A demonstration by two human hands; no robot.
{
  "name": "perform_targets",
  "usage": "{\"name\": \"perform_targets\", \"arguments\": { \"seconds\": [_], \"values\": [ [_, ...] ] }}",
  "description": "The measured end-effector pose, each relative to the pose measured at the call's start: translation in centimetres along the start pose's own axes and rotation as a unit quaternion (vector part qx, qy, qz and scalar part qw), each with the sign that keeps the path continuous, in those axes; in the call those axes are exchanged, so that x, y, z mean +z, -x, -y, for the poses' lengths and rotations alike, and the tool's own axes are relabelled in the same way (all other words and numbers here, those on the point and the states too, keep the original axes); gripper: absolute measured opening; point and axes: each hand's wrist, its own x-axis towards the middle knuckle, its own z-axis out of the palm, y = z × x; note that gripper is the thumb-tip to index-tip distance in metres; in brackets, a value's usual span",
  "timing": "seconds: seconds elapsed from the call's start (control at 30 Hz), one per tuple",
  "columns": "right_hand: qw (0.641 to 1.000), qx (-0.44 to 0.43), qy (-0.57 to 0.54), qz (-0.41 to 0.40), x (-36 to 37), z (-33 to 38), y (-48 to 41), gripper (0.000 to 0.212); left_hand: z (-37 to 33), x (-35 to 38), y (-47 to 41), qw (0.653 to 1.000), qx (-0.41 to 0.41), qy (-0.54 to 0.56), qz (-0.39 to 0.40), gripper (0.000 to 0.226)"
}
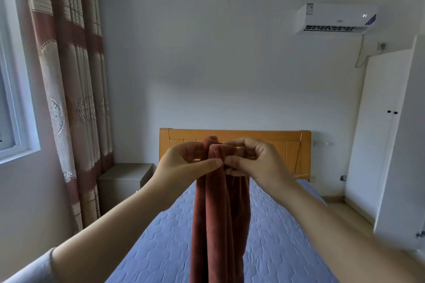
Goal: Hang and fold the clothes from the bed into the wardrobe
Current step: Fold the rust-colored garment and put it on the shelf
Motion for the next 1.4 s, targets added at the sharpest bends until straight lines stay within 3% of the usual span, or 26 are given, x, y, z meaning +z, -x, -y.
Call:
{"name": "perform_targets", "arguments": {
  "seconds": [0.13,0.27,0.4,0.5,0.57,0.7,0.83,1.03,1.1,1.23,1.3,1.33,1.4],
  "values": [
    [0.985,-0.048,0.164,0.017,-0.5,-0.1,-0.6,0.031,0.5,-0.6,-0.5,1.0,0.011,0.001,-0.015,0.028],
    [0.955,-0.015,0.279,0.097,-2.6,0.1,-1.8,0.04,0.4,-1.5,-0.8,1.0,0.026,-0.005,0.001,0.026],
    [0.932,0.027,0.31,0.187,-3.2,0.1,-2.0,0.037,-0.1,-2.6,-1.7,0.999,0.047,-0.012,0.021,0.027],
    [0.926,0.009,0.317,0.206,-3.2,0.2,-1.9,0.04,-0.5,-3.4,-2.2,0.998,0.052,-0.017,0.02,0.026],
    [0.911,-0.012,0.363,0.194,-3.4,0.7,-2.1,0.035,-0.5,-4.1,-2.6,0.998,0.052,-0.015,0.014,0.025],
    [0.831,-0.089,0.532,0.136,-4.3,1.7,-3.5,0.027,-0.3,-4.5,-3.2,0.997,0.058,-0.043,0.015,0.026],
    [0.786,-0.149,0.598,0.04,-4.5,1.7,-4.6,0.054,-0.9,-4.5,-3.6,0.994,0.079,-0.074,0.021,0.033],
    [0.749,-0.161,0.641,-0.042,-4.0,0.6,-5.0,0.068,-1.6,-3.8,-3.7,0.99,0.1,-0.081,0.06,0.034],
    [0.774,-0.165,0.607,-0.07,-3.8,0.4,-5.2,0.069,-2.0,-3.7,-3.8,0.989,0.105,-0.075,0.066,0.033],
    [0.884,-0.11,0.433,-0.136,-3.3,-0.4,-5.7,0.089,-2.6,-3.7,-3.7,0.99,0.118,-0.049,0.063,0.035],
    [0.938,-0.039,0.307,-0.157,-3.0,-1.1,-5.7,0.091,-3.0,-4.1,-3.6,0.989,0.126,-0.032,0.065,0.034],
    [0.963,0.008,0.234,-0.132,-3.0,-1.5,-5.6,0.081,-3.2,-4.3,-3.6,0.989,0.131,-0.027,0.066,0.032],
    [0.992,0.08,0.094,0.003,-3.1,-2.6,-5.1,0.049,-3.4,-4.9,-3.6,0.988,0.134,-0.029,0.069,0.035]
  ]
}}
